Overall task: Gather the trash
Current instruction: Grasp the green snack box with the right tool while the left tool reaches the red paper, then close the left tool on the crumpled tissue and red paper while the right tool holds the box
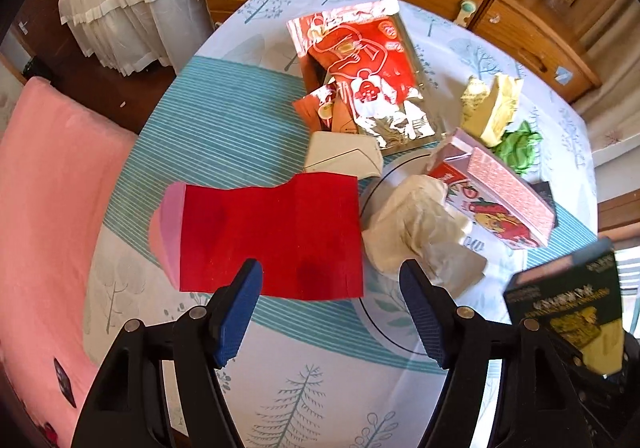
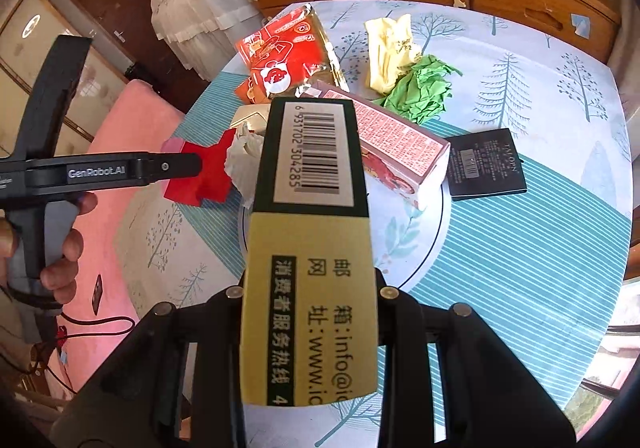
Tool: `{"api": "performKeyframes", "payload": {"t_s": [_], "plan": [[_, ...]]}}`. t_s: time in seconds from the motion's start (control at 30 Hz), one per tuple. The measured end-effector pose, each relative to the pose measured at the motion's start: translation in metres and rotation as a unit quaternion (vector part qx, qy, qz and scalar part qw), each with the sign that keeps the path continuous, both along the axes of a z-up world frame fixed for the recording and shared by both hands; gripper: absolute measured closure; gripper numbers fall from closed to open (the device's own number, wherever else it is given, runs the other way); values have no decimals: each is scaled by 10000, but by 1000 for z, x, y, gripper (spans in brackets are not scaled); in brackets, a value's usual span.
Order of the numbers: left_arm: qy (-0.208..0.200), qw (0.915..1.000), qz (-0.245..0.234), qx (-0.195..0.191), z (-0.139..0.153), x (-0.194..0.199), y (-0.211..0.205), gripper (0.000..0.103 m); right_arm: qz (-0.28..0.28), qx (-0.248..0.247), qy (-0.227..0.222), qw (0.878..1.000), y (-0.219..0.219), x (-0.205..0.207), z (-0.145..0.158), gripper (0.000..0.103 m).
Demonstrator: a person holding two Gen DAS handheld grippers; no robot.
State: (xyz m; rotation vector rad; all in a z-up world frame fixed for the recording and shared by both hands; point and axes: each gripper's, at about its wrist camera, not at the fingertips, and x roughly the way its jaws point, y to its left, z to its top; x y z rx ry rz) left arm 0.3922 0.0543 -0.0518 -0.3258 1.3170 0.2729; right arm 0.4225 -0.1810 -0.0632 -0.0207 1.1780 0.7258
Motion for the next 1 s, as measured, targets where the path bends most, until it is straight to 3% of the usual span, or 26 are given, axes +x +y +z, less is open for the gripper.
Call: {"api": "performKeyframes", "payload": {"t_s": [0.13,0.23,0.27,0.57,0.77,1.0], "plan": [[-156,9986,103,-486,2,8,0,31,-119,72,-7,9999,-10,-2,4,77],[-231,9975,18,-666,5,15,-10,13,-193,96,-19,9998,-14,-2,5,77],[-217,9974,-21,-680,5,17,-14,12,-206,103,-5,9997,-15,-2,5,77],[137,9993,-221,253,-12,44,-41,11,-223,113,-8,9997,-16,-7,5,77],[160,9984,-260,471,-26,56,-37,2,-220,94,70,9997,-19,-11,1,77],[189,9985,203,-469,-45,57,-10,2,-268,120,153,9995,-21,-12,-2,77]]}}
